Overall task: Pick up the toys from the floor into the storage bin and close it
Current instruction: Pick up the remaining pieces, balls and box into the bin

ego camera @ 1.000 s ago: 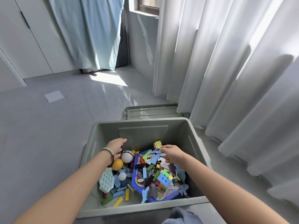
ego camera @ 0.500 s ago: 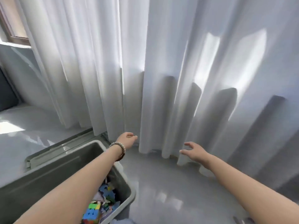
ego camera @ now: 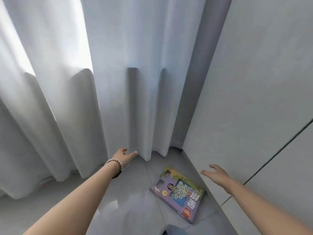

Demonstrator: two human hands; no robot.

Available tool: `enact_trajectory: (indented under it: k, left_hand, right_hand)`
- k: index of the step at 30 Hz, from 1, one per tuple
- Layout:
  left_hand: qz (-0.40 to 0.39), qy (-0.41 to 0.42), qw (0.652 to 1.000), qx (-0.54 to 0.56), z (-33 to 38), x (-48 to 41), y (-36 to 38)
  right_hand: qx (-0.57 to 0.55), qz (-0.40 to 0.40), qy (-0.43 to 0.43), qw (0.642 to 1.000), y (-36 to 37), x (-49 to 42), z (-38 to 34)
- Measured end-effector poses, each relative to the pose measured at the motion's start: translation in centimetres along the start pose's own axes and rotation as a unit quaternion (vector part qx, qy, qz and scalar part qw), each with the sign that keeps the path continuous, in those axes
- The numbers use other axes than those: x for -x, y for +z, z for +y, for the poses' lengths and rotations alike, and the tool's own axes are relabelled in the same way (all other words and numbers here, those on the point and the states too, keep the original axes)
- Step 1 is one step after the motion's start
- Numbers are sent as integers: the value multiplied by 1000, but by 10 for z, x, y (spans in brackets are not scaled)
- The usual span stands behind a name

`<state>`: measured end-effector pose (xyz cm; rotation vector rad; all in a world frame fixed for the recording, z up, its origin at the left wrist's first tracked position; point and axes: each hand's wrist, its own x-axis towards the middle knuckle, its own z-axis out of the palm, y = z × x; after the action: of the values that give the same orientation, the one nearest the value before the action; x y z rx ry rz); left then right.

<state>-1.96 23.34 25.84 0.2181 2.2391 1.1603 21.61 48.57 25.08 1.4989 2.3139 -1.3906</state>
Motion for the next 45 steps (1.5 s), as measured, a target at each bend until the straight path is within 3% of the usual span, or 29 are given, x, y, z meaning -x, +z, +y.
enact_trajectory:
  k: [7, 17, 20, 26, 30, 36, 41, 45]
  left_hand:
    - [-74, -32, 995, -55, -25, -63, 121]
    - [-80, -126, 988, -50, -101, -117, 206]
    - [-90, -137, 985, -55, -111, -132, 220]
    - [-142, -154, 978, -18, -118, -154, 239]
    - [-133, -177, 971, -87, -134, -158, 234]
    - [-44, -198, 979, -2, -154, -155, 195]
    - [36, -191, 973, 122, -121, -143, 121]
    - [95, -175, 976, 85, -91, -120, 19]
  right_hand:
    - [-130, -44, 139, 981, 28, -58, 105]
    - [-302, -84, 316, 896, 106, -123, 167]
    - [-347, -113, 306, 879, 124, -146, 180]
    - [-363, -56, 296, 882, 151, -180, 183]
    - [-381, -56, 288, 877, 159, -181, 173]
    - [-394, -26, 241, 887, 159, -158, 128]
    - [-388, -67, 157, 906, 142, -125, 35]
    - [-384, -111, 88, 913, 141, -84, -55]
